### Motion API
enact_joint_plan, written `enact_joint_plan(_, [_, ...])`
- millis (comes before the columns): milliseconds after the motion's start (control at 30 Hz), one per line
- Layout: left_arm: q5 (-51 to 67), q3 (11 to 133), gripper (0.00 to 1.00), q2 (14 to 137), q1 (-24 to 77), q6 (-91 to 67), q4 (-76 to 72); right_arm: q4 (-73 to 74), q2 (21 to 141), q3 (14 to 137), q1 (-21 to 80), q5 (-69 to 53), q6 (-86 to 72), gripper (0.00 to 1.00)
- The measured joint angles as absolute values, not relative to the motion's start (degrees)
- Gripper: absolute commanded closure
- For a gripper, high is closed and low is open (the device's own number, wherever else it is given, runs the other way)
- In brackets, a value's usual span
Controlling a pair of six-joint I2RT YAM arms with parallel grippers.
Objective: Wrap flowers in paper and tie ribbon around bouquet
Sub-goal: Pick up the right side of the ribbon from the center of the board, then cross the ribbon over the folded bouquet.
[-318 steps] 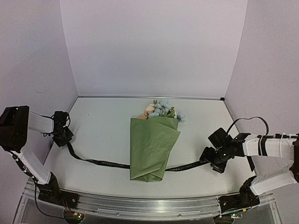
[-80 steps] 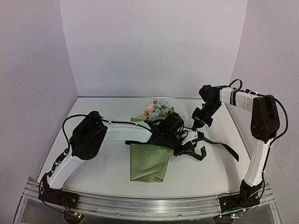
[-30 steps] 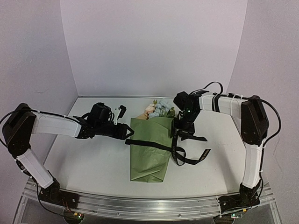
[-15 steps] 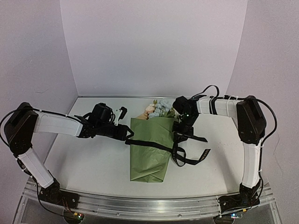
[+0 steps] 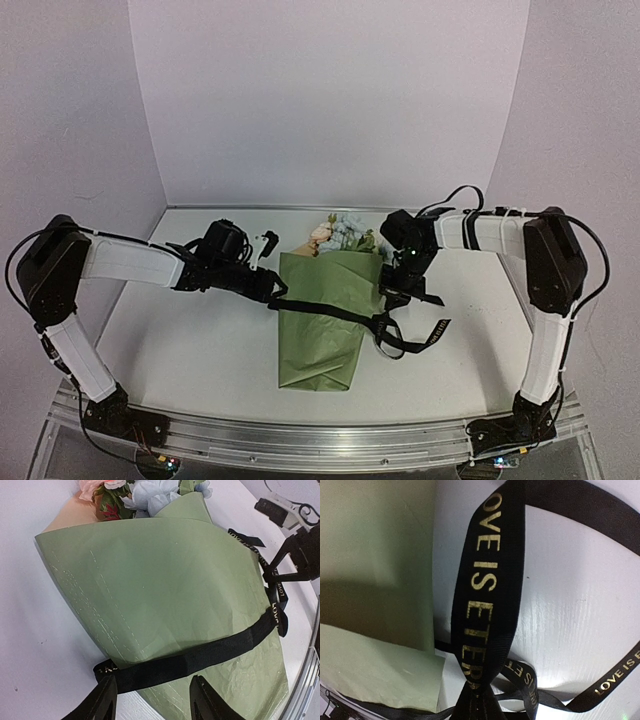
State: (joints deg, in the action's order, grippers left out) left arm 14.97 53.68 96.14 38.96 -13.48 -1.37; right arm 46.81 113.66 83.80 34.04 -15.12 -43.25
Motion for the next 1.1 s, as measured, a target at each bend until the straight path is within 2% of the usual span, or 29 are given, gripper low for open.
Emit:
enact_joint_plan(333, [17.51, 55.13, 0.43, 98.09, 38.96, -4.85, 3.45, 48.51, 104.87, 84.08, 34.04, -13.08, -39.11, 1.0])
enact_joint_plan(667, [16.23, 54.98, 0.41, 98.76, 38.98, -1.34, 3.29, 51.83, 105.98, 100.49, 34.17, -17.63, -34.49, 1.0])
enact_joint_plan(1100, [16.79, 53.87, 0.38, 101.92, 38.98, 0.34, 2.24, 52.32, 107.82, 106.67, 38.76, -29.18, -31.59, 1.0])
